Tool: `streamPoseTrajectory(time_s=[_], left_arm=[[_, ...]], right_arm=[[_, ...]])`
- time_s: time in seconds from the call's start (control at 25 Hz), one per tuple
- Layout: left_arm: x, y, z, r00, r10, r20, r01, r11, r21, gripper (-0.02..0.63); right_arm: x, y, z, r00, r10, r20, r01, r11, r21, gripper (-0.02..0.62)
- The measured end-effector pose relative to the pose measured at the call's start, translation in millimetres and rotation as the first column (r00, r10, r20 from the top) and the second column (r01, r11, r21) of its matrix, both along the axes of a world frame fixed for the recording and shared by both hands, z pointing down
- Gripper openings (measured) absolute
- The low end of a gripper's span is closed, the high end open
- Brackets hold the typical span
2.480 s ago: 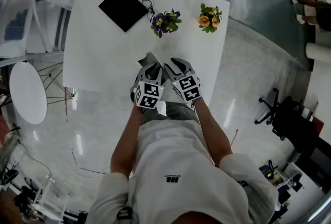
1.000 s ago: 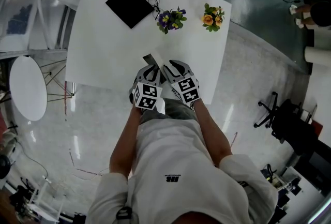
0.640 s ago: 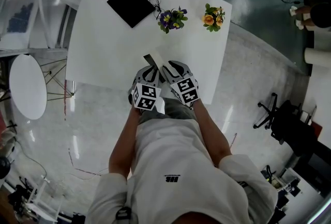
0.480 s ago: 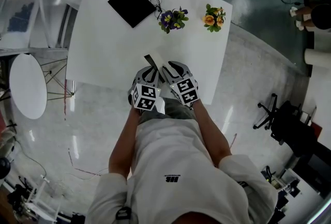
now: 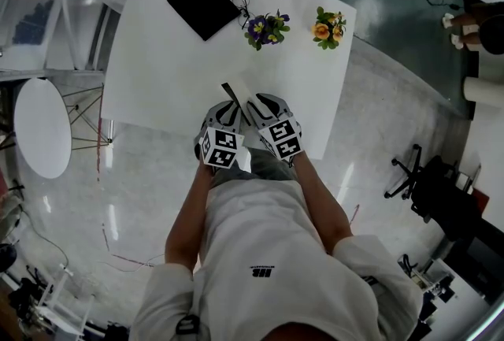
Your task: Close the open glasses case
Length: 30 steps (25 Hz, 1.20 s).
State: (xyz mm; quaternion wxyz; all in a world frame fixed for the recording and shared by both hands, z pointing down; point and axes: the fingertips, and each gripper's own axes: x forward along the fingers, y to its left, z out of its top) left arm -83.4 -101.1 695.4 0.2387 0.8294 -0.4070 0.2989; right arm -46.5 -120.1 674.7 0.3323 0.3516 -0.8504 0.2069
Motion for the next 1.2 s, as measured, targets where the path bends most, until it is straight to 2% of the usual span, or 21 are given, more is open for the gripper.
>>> streamPoseTrajectory(time_s=[0.92, 1.2], left_arm=[[-13.4, 8.2, 15.4, 1.0, -0.014, 0.019, 0.014, 0.999, -0.032, 0.077], [-17.5, 10.1, 21.9, 1.0, -0.005, 0.029, 0.006, 0.999, -0.046, 0.077]], right_arm=[[-10.0, 7.8, 10.1, 0.999, -0.017, -0.028, 0.017, 1.0, 0.01, 0.13], [-18.2, 9.6, 6.5, 1.0, -0.015, -0.025, 0.014, 1.0, -0.015, 0.135]])
